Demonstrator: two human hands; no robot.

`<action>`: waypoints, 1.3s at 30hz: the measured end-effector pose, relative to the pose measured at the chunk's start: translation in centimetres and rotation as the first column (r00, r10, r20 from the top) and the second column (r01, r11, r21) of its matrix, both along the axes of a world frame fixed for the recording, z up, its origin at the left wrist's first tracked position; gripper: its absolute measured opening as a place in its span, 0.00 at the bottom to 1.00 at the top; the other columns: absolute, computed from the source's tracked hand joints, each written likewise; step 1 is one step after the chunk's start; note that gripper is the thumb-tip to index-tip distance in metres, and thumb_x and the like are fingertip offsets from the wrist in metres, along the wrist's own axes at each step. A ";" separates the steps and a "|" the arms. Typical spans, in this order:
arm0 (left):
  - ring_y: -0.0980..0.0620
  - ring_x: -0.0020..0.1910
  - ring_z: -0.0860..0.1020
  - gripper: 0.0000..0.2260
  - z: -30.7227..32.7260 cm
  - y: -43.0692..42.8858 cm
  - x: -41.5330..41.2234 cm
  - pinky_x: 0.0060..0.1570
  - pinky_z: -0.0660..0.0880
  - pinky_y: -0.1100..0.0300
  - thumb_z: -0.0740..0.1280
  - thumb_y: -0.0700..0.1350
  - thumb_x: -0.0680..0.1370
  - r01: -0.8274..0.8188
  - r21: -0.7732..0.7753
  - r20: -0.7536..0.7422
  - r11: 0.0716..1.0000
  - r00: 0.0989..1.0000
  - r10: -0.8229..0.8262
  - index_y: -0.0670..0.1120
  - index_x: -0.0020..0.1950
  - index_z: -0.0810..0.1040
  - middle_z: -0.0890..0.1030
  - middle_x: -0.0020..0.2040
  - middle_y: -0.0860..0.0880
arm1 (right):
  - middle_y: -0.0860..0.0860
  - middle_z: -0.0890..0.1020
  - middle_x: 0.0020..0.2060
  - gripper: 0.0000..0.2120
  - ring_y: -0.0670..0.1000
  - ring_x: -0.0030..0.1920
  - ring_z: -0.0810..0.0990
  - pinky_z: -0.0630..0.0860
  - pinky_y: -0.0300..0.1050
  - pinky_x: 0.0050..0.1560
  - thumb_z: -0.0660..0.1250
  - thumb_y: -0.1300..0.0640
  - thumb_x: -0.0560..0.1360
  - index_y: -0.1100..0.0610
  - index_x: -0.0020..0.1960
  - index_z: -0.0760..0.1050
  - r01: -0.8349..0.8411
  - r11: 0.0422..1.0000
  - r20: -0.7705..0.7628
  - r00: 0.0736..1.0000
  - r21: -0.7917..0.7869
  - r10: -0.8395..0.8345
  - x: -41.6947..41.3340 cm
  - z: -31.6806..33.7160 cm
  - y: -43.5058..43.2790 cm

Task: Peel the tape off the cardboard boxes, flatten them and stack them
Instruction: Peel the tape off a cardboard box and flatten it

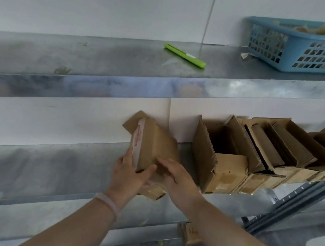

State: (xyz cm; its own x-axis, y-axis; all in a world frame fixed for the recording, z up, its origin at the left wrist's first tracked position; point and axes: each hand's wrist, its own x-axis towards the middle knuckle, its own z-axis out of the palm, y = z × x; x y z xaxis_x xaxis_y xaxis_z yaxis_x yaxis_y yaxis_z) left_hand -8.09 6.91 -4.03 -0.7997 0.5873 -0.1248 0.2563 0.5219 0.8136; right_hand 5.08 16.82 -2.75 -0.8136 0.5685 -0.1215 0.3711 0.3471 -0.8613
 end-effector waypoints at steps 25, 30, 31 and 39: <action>0.54 0.40 0.73 0.06 -0.2 -5.7 -5.5 0.41 0.71 0.59 0.68 0.48 0.76 -0.245 0.289 -0.132 0.926 0.947 0.292 0.51 0.44 0.72 0.73 0.43 0.52 | 0.38 0.62 0.73 0.34 0.44 0.74 0.58 0.56 0.50 0.77 0.71 0.50 0.74 0.38 0.75 0.59 -0.124 0.844 0.042 0.992 0.522 0.119 -4.3 0.3 3.2; 0.56 0.58 0.73 0.23 -0.4 -5.8 -7.8 0.56 0.72 0.61 0.71 0.50 0.75 -0.091 0.267 -0.007 0.959 0.995 0.096 0.52 0.68 0.69 0.72 0.61 0.57 | 0.34 0.57 0.73 0.32 0.35 0.74 0.47 0.38 0.34 0.73 0.67 0.52 0.77 0.37 0.74 0.55 -0.327 0.709 0.143 0.941 0.624 0.308 -4.8 -1.7 3.4; 0.55 0.58 0.76 0.19 -0.7 -5.8 -8.0 0.55 0.74 0.61 0.70 0.48 0.76 -0.040 0.282 0.031 0.959 0.999 0.032 0.52 0.65 0.72 0.76 0.59 0.58 | 0.34 0.57 0.73 0.32 0.35 0.74 0.46 0.37 0.34 0.74 0.67 0.53 0.77 0.37 0.74 0.56 -0.333 0.691 0.157 0.939 0.642 0.307 -5.0 -2.1 3.3; 0.52 0.47 0.82 0.08 -2.9 -6.7 -7.6 0.52 0.80 0.49 0.69 0.51 0.73 -0.029 0.208 0.155 0.978 0.988 -0.004 0.55 0.51 0.78 0.83 0.46 0.53 | 0.46 0.62 0.73 0.29 0.51 0.74 0.58 0.56 0.54 0.76 0.67 0.46 0.75 0.45 0.73 0.61 -0.424 0.558 0.309 0.905 0.714 0.292 -7.8 -0.8 1.7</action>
State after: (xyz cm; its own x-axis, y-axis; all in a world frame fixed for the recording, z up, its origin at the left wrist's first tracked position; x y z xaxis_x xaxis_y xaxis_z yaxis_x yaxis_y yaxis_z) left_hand -15.67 0.25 -6.94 -0.7878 0.6036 -0.1228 0.1141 0.3389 0.9339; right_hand -2.74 18.55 -3.58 -0.9817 0.1735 0.0782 0.1574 0.9712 -0.1790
